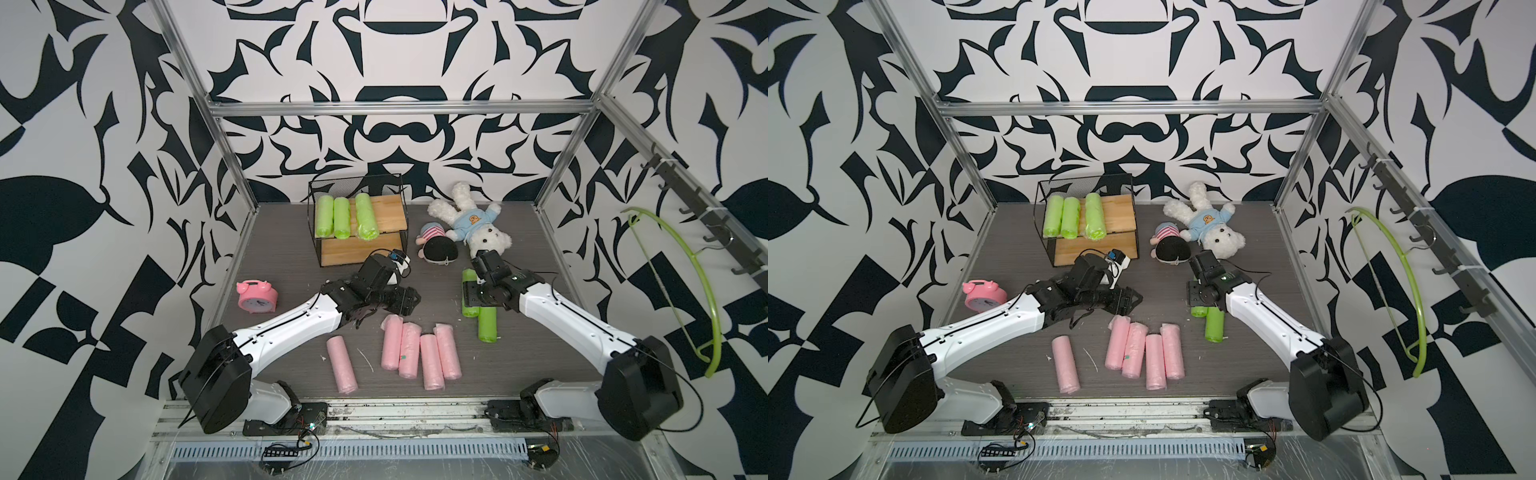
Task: Sort the rolls of trash bags by color and place them on the shelf
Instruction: Pick up the roll of trash bags from the center of the board.
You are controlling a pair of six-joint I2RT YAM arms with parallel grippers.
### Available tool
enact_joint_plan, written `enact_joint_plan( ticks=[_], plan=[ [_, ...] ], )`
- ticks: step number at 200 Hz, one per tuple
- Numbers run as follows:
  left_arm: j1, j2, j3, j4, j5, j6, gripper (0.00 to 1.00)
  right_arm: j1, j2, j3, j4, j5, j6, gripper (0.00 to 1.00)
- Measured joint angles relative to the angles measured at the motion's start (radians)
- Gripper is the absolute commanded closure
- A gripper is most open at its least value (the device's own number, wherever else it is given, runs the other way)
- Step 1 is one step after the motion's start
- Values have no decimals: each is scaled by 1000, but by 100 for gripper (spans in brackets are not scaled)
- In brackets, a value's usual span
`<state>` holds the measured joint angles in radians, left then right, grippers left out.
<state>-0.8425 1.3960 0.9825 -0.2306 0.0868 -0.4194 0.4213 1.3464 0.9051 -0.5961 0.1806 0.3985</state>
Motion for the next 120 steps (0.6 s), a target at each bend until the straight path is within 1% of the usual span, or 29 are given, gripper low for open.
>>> enact_joint_plan(
  ticks=[58, 92, 120],
  plan=[
    [0, 0, 0, -1, -4, -1, 25, -2, 195, 6, 106, 26, 13, 34],
    [0, 0, 0, -7, -14, 0, 25, -3, 242, 11, 143, 51, 17, 35],
    [0, 0, 0, -14, -19, 0, 24, -4, 280, 17, 174, 59, 21, 37]
  ],
)
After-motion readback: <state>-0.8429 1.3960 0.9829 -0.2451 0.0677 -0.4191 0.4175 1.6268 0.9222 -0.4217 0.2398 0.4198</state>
